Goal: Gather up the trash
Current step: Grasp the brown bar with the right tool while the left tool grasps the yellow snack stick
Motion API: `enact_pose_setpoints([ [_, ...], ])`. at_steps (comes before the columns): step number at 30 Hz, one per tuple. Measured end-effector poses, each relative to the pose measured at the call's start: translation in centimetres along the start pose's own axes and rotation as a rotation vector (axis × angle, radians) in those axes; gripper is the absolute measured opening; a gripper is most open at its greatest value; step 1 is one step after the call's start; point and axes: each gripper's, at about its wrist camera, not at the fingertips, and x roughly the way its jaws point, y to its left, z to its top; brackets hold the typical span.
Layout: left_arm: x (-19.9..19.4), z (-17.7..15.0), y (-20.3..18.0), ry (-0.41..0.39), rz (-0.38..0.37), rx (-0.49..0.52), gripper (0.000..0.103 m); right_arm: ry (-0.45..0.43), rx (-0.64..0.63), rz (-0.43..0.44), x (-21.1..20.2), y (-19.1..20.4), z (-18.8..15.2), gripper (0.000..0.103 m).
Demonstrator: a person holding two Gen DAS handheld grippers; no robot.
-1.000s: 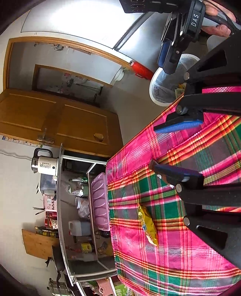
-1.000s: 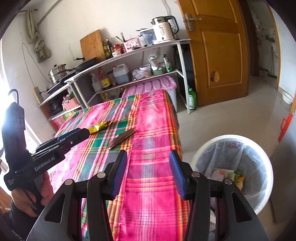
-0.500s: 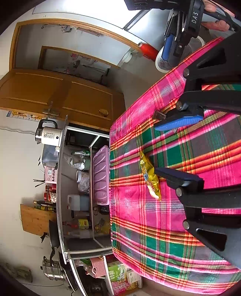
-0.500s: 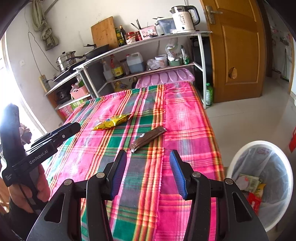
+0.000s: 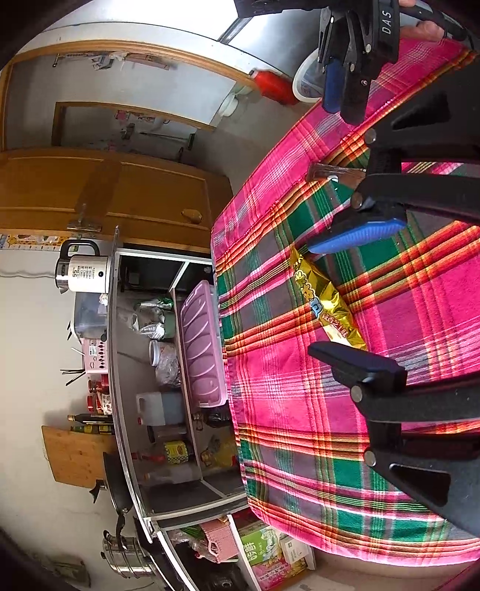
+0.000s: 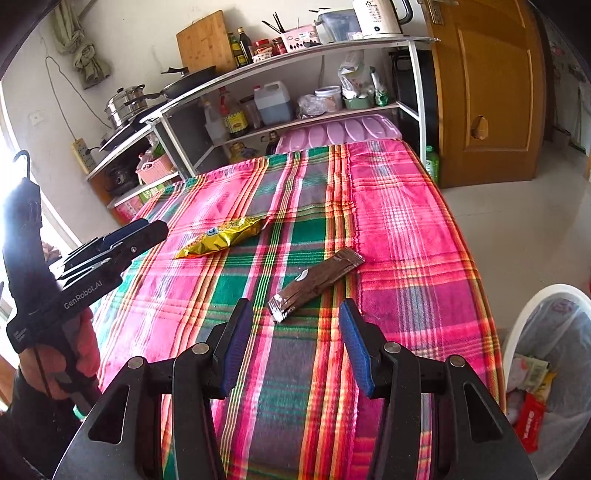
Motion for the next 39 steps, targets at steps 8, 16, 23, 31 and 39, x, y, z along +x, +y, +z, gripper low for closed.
enact_pose_setpoints([
  [8,4.5,0.0,0.8,0.071,-0.011,0.034,0.052,0.035,0.025,-0.009,3.0,-0.3,0.8,0.05],
  [16,8.1,-0.5,1.3,0.243,-0.038,0.009,0.051,0.054,0.049,-0.005,3.8,-0.8,0.7,0.05],
  [23,7.1,-1.3,0.5,0.261,-0.021,-0.001,0.01,0.049,0.059,-0.004,3.8,-1.0,1.0,0.05],
  [31,3.0,-1.9,0.7,0.185,-0.032,-0.064,0.01,0.065,0.097,-0.029,5.8,-0.9,1.7,0.05],
  [39,1.8,-1.6,0.9,0.154,-0.042,-0.081,0.01,0.067,0.032,-0.152,6.7,0.3,2.1,0.029],
])
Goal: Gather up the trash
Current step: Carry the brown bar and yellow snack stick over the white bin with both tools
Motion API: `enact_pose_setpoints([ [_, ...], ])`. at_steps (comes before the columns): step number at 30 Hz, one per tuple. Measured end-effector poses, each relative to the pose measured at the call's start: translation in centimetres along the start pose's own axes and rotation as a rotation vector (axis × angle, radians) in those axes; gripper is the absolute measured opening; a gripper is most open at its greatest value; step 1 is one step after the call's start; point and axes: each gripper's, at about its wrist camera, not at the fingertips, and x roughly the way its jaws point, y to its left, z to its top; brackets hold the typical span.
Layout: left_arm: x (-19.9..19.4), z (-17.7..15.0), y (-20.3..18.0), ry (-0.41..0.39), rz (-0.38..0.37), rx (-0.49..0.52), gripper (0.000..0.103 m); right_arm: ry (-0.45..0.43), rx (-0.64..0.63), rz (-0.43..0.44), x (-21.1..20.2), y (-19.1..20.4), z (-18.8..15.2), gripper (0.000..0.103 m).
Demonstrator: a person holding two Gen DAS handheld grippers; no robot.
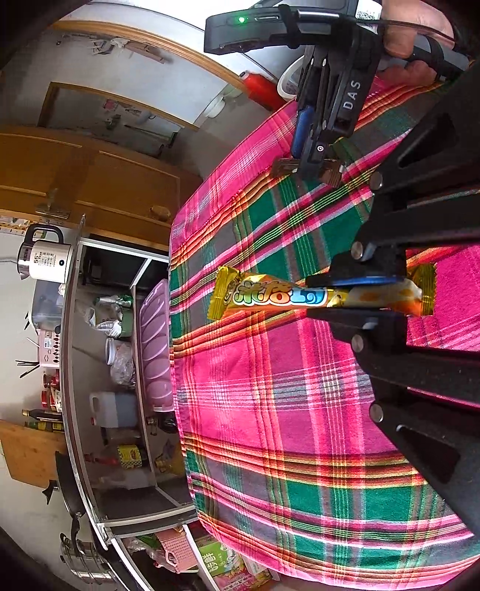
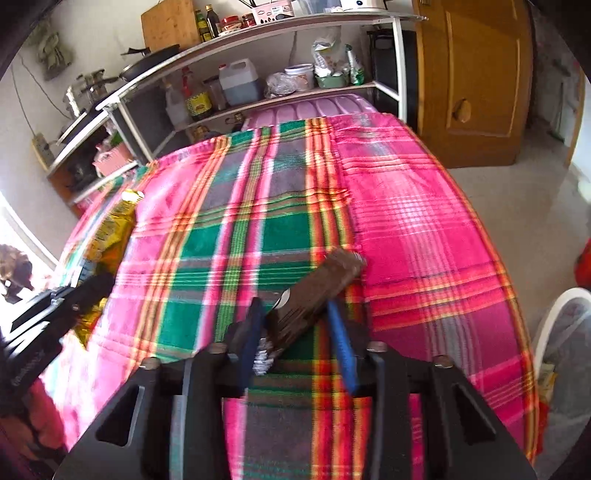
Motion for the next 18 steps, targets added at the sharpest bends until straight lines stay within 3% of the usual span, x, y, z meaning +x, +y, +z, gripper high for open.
enact_pose_setpoints([
  [10,-1.2,-0.6,-0.8,-0.019,-0.006,-0.015,0.01,-0.014,0.005,0.032,-2.0,-1.9,-1.0,0.021],
  [18,-3.2,-1.4,-4.6,-0.049,-0.059,-0.014,0.01,-0.085,-0.014,0.065,-7.4,-3.5,-3.4,0.021],
])
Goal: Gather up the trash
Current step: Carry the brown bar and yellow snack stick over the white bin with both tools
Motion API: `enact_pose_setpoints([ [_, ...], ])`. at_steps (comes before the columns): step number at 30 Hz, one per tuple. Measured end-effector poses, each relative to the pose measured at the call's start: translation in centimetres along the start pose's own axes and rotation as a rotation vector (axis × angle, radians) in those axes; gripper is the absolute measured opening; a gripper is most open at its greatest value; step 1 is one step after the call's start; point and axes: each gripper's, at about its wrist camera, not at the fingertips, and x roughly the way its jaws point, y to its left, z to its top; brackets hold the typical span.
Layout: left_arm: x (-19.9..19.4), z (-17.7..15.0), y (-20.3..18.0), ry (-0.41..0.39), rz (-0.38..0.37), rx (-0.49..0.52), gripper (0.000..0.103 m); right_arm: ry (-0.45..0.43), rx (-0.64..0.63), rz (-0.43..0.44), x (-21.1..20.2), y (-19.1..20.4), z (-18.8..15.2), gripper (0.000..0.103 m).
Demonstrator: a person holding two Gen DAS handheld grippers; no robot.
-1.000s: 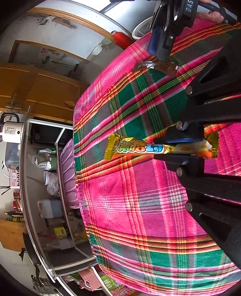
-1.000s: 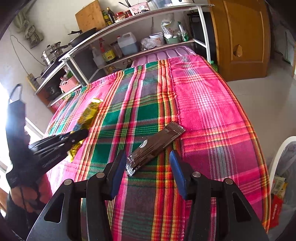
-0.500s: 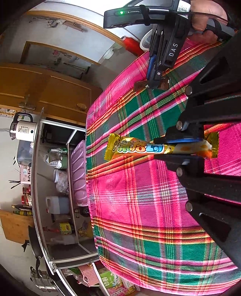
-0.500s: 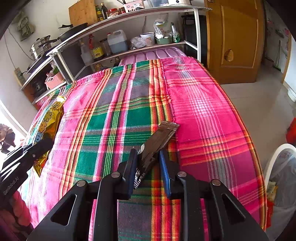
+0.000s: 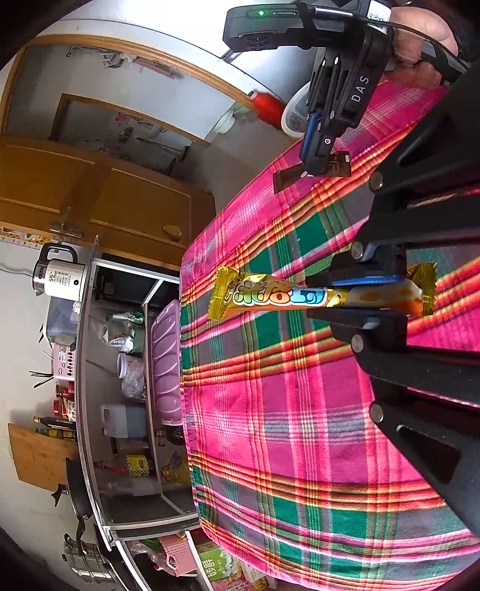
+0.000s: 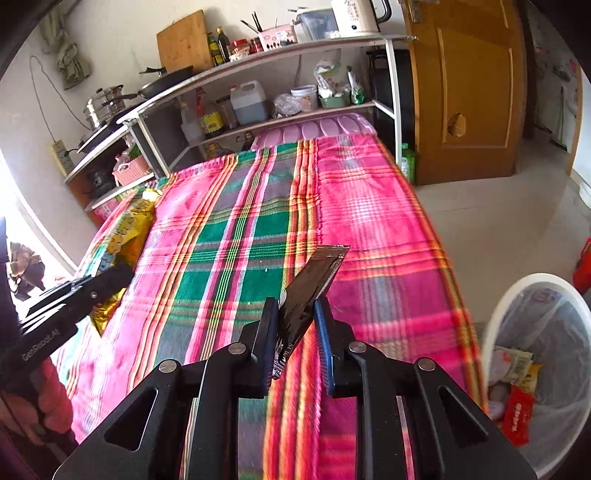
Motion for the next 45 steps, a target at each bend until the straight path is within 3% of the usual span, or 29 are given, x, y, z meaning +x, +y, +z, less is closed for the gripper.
enact_pose_setpoints([
  [16,-2.7,-1.6,-10.6,-0.038,-0.158,0.03,0.01,-0.142,0.021,-0.059,-11.8,-4.9,-3.9,0.021],
  [35,-3.5,-2.2,-19.3,-0.031,-0.231,0.109,0.01,-0.228,0.08,-0.104,-18.4,-10.0,-6.8,0.021],
  [45,-1.2,-2.6,-22.5,0.011,-0.27,0.141,0.01,-0.228,0.138,-0.144,-19.1,-13.2,-7.8,0.021],
])
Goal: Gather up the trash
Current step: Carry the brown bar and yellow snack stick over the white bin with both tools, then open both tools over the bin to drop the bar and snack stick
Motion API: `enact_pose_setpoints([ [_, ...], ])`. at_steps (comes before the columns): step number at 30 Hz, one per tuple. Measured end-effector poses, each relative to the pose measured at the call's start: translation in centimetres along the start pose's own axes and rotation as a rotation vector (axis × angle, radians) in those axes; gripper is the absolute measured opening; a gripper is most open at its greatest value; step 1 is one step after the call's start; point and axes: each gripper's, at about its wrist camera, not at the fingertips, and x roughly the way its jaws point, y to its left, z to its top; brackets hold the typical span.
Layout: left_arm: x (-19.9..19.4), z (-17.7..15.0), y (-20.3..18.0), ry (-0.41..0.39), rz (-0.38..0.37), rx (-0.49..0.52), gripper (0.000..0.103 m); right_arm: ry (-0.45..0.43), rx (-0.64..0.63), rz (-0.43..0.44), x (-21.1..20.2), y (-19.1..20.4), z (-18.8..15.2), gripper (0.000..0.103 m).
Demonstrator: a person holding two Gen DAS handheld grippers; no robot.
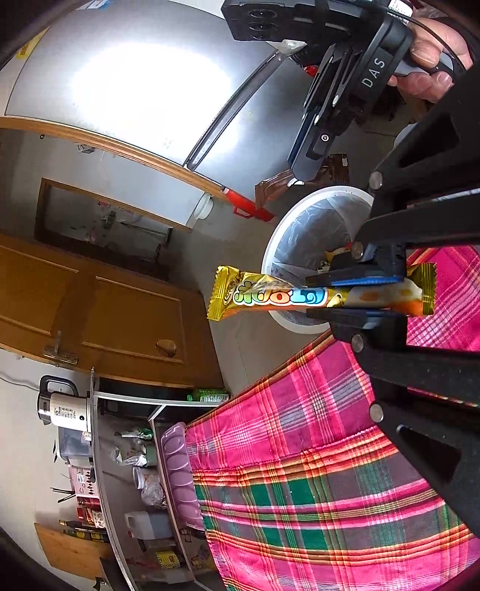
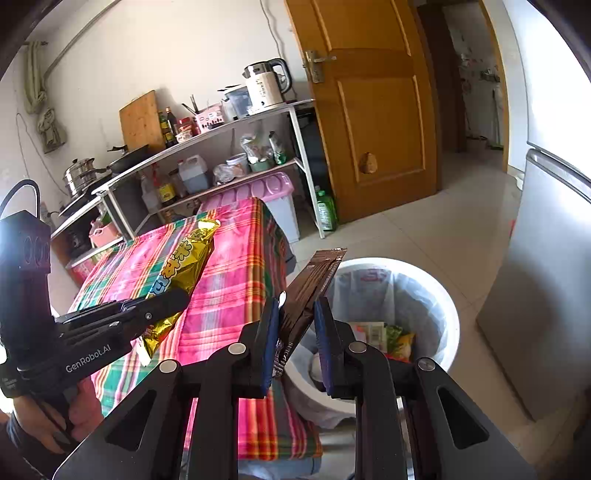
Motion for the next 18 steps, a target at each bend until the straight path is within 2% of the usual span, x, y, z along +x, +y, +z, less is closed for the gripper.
enact_pose_setpoints([
  [18,7.0,0.1,-2.4,0.085,-0.053,0.019,0.01,0.067,0.079,-0.058,3.3,-5.6,-1.1,0.021],
])
